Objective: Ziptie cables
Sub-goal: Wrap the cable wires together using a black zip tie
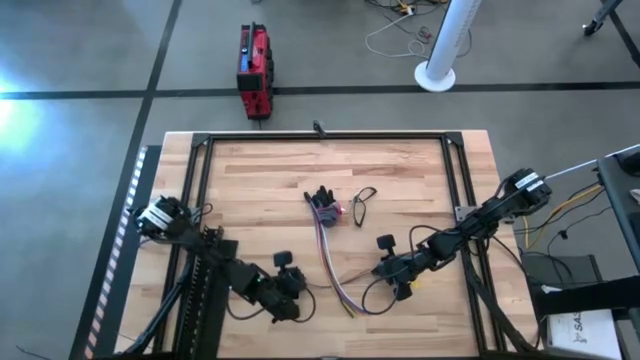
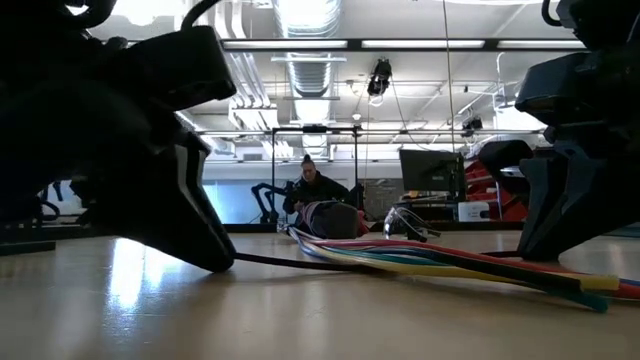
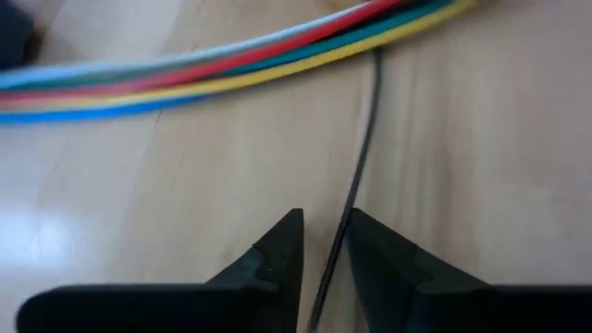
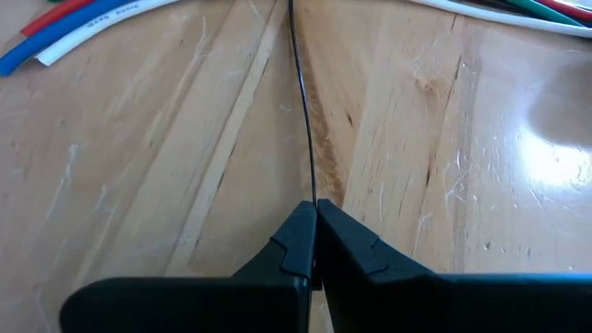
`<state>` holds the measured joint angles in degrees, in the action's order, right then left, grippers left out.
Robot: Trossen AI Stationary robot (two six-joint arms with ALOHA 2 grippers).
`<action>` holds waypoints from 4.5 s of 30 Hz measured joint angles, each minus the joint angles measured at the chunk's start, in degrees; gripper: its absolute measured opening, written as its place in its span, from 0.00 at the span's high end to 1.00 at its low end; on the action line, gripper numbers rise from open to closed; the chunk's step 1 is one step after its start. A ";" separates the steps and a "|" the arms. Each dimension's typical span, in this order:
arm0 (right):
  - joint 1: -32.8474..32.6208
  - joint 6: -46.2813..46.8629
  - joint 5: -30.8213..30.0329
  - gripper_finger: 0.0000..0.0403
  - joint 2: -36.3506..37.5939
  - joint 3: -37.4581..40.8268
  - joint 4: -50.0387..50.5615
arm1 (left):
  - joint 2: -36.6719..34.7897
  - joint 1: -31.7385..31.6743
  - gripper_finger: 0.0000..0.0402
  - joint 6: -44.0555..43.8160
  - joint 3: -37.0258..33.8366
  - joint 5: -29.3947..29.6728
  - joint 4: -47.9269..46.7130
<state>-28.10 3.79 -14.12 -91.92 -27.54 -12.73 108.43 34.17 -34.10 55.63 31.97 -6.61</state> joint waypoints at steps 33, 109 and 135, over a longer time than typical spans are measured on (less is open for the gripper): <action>0.00 1.36 -0.42 1.00 -0.02 -0.07 0.09 | -4.56 5.33 0.62 -75.59 0.29 -23.02 3.33; 0.00 2.73 -0.95 1.00 -0.02 -0.05 -0.02 | 0.89 -11.89 0.76 -83.77 1.49 -7.40 -2.32; -0.04 4.85 -7.00 1.00 1.22 -8.66 17.04 | 0.86 -11.16 1.00 -36.70 8.46 3.77 -2.87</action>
<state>-28.14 8.64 -21.12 -90.70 -36.20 4.31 109.30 23.02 -70.80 64.09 35.75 -9.48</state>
